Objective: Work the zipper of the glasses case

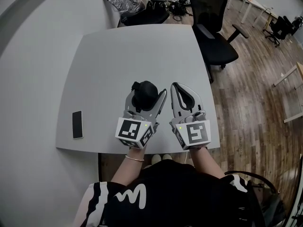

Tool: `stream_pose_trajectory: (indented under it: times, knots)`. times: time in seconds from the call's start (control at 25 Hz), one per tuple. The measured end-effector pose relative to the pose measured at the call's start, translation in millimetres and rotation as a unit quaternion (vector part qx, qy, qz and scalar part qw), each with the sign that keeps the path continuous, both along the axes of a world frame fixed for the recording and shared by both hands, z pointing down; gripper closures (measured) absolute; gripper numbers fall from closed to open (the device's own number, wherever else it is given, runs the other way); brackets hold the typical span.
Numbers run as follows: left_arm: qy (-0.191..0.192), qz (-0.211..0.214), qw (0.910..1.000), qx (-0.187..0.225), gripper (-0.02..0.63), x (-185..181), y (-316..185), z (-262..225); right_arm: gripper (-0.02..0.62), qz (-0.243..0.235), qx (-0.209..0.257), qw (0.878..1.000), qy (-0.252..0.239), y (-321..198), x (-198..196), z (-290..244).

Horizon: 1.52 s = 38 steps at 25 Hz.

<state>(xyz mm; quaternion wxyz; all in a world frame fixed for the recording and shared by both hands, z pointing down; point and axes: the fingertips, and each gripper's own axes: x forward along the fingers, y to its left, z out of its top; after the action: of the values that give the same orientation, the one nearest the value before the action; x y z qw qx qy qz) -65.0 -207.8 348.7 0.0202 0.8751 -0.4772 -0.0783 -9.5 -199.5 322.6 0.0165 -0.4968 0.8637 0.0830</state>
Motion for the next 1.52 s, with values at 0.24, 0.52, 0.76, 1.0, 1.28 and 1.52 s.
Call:
stream_pose_trajectory:
  times: [0.24,0.52,0.76,1.0,1.28,1.52]
  knots:
    - [-0.009,-0.015,0.9998,0.011,0.319,-3,1,-3,0.589,-0.012,0.002,1.0,0.006,1,-11,3]
    - [-0.012,-0.031,0.9993,0.018,0.319,-6,3,-9,0.589,-0.019,0.002,1.0,0.008,2,-12,0]
    - [-0.011,-0.039,0.9989,0.022,0.319,-13,4,-11,0.589,-0.026,0.005,1.0,0.014,5,-21,-2]
    - [-0.011,-0.041,0.9988,0.024,0.319,-13,6,-11,0.589,-0.026,0.005,1.0,0.013,6,-21,-2]
    - [-0.011,-0.046,0.9985,0.028,0.319,-17,7,-13,0.589,-0.029,0.007,0.999,0.014,9,-24,-4]
    - [-0.011,-0.048,0.9984,0.028,0.319,-17,7,-13,0.589,-0.031,0.006,0.999,0.013,9,-25,-3]
